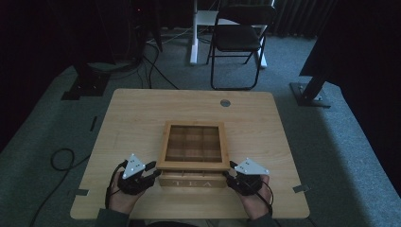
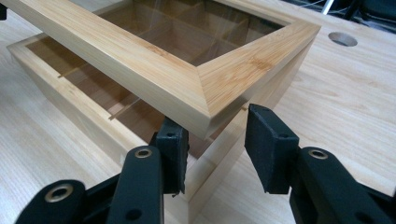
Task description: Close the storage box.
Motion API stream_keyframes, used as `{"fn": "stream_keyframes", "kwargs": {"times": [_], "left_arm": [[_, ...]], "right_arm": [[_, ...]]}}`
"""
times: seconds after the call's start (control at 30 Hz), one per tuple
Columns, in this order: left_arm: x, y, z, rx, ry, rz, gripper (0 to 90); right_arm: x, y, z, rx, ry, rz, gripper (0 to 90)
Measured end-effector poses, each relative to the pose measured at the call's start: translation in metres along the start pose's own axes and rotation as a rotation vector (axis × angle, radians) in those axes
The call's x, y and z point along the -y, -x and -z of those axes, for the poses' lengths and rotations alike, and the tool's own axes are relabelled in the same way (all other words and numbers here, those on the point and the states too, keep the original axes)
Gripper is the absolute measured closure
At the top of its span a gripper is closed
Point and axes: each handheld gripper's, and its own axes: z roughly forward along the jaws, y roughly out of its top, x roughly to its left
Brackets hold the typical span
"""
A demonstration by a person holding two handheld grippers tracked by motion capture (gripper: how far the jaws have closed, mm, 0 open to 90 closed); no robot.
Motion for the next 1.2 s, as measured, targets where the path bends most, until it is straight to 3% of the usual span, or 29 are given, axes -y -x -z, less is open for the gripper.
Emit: {"fn": "stream_keyframes", "kwargs": {"times": [1.2], "left_arm": [[0.019,0.009,-0.009,0.015,-0.061,0.011,63.1]], "right_arm": [[0.024,-0.005,0.005,-0.018,-0.045,-0.003,57.1]]}}
